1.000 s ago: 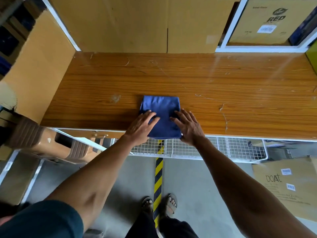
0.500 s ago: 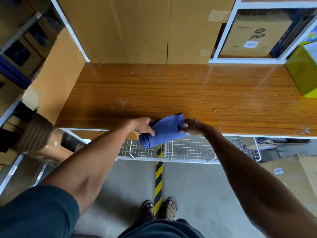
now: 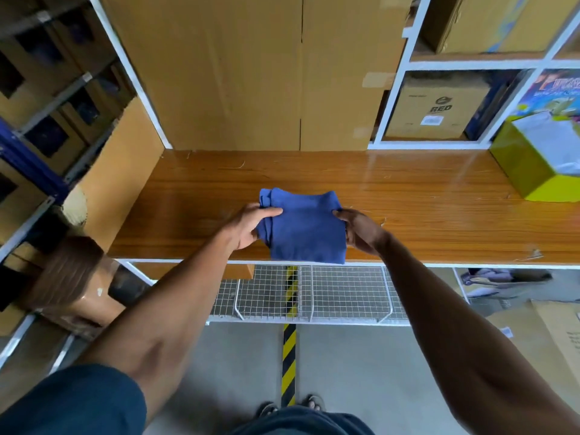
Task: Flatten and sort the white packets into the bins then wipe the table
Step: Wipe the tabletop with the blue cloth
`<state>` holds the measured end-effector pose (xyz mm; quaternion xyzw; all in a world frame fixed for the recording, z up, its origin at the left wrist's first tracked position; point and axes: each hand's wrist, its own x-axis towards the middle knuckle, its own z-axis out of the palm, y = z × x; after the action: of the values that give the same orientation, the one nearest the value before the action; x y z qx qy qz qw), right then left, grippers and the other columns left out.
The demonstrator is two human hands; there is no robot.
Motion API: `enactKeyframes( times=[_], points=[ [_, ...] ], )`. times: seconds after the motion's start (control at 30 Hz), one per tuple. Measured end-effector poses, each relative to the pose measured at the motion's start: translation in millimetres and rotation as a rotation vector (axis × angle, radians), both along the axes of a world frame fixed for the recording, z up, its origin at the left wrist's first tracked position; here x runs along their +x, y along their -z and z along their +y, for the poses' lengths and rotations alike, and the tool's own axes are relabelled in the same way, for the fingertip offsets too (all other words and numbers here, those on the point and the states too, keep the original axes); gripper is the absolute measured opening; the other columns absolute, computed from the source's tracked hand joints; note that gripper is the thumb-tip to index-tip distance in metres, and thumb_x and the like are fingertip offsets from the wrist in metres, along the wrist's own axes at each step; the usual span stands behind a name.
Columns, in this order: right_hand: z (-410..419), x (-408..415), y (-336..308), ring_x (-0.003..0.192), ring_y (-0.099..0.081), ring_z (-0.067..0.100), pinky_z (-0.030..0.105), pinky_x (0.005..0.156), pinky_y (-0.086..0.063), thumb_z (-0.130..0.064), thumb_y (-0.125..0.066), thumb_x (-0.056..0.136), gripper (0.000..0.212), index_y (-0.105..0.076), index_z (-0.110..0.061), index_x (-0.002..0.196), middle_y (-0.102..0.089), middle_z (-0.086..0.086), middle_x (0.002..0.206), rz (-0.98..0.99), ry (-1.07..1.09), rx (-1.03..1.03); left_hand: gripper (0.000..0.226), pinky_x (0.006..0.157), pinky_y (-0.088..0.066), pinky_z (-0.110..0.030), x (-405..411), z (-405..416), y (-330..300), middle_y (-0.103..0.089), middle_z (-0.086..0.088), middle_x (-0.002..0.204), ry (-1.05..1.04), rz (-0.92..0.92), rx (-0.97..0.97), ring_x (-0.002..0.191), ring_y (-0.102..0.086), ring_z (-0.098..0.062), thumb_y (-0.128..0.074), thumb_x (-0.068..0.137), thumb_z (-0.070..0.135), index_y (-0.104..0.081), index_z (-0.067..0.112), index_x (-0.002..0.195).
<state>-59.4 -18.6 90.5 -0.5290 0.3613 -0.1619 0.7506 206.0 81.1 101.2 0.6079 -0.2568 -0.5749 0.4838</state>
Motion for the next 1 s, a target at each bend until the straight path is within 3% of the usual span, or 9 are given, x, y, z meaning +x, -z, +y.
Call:
enactKeyframes(
  times=[0.1,0.2,0.33,0.47,0.53,0.63,0.7,0.83,1.0],
  points=[
    [-0.1,5.2,-3.7,0.108,-0.072,0.020,0.033,0.076,-0.059,-0.025,-0.047,0.111,0.030,-0.064,-0.014,0.133,-0.074,0.006,0.121,-0.088,0.069,0.028,0.022,0.095,-0.054,-0.040,0.6,-0.7,-3.9,-0.078,-0.012,0.117,-0.084,0.108,-0.057,0.112,-0.073,-0.031,-0.073,0.097,0.017,-0.074,0.010,0.118],
    [-0.1,7.9,0.5,0.103,-0.071,0.021,0.032,0.075,-0.059,-0.023,-0.049,0.110,0.027,-0.065,-0.013,0.129,-0.074,0.006,0.117,-0.117,0.132,0.035,0.023,0.092,-0.058,-0.038,-3.8,2.7,-2.6,-0.076,-0.009,0.124,0.023,0.186,-0.068,0.111,-0.074,-0.024,-0.071,0.099,0.015,-0.073,0.013,0.121],
    [-1.8,8.1,8.8,0.103,-0.071,0.024,0.035,0.081,-0.062,-0.011,-0.054,0.107,0.022,-0.066,-0.013,0.125,-0.074,0.008,0.116,-0.149,0.132,0.018,0.028,0.097,-0.060,-0.042,-3.8,-0.7,10.0,-0.074,-0.017,0.124,0.123,0.083,-0.066,0.114,-0.072,-0.029,-0.069,0.093,-0.008,-0.072,0.008,0.115],
    [-5.5,4.9,8.6,0.102,-0.073,0.020,0.036,0.080,-0.060,0.002,-0.062,0.099,0.034,-0.066,-0.022,0.123,-0.075,0.002,0.112,-0.107,0.155,-0.081,0.035,0.097,-0.057,-0.045,-3.3,-11.5,8.7,-0.078,-0.014,0.112,0.005,0.003,-0.095,0.108,-0.073,-0.031,-0.073,0.083,-0.017,-0.072,0.008,0.108],
    [-9.7,3.3,6.8,0.101,-0.073,0.020,0.037,0.080,-0.060,0.007,-0.059,0.098,0.034,-0.075,-0.020,0.112,-0.077,0.004,0.108,-0.126,0.171,-0.159,0.033,0.095,-0.057,-0.044,-2.9,-17.6,4.2,-0.078,-0.013,0.109,-0.019,-0.026,-0.141,0.106,-0.074,-0.030,-0.074,0.081,-0.016,-0.075,0.010,0.101],
    [-16.3,0.2,-2.8,0.086,-0.074,0.016,0.030,0.074,-0.059,0.023,-0.047,0.095,0.058,-0.081,-0.022,0.082,-0.079,0.002,0.092,-0.153,0.149,-0.270,0.035,0.081,-0.059,-0.036,-6.7,-24.4,-4.0,-0.078,-0.007,0.092,-0.041,-0.076,-0.192,0.089,-0.076,-0.020,-0.067,0.086,-0.019,-0.078,0.013,0.081],
    [-21.7,-3.3,-8.6,0.084,-0.074,0.017,0.028,0.071,-0.058,0.031,-0.036,0.089,0.070,-0.079,-0.021,0.072,-0.079,0.004,0.091,-0.144,0.138,-0.326,0.035,0.075,-0.058,-0.033,-9.6,-26.1,-9.8,-0.075,-0.008,0.087,-0.023,-0.091,-0.205,0.082,-0.074,-0.015,-0.053,0.093,-0.022,-0.072,0.007,0.084],
    [-28.3,-13.8,-17.7,0.079,-0.072,0.019,0.027,0.063,-0.058,0.025,-0.038,0.097,0.063,-0.079,-0.016,0.073,-0.077,0.011,0.093,-0.164,0.098,-0.278,0.057,0.080,-0.059,-0.034,-9.5,-26.8,-20.6,-0.074,-0.008,0.117,0.072,-0.097,-0.207,0.111,-0.069,-0.023,-0.035,0.103,-0.012,-0.077,0.014,0.074],
    [-34.8,-24.9,-25.4,0.094,-0.074,0.021,0.027,0.077,-0.060,0.018,-0.038,0.102,0.055,-0.080,-0.012,0.083,-0.076,0.010,0.103,-0.156,0.047,-0.193,0.056,0.058,-0.051,-0.028,-12.1,-26.8,-24.5,-0.068,-0.013,0.114,0.094,-0.052,-0.176,0.090,-0.064,-0.023,-0.032,0.112,0.008,-0.077,0.018,0.080]
  ],
)
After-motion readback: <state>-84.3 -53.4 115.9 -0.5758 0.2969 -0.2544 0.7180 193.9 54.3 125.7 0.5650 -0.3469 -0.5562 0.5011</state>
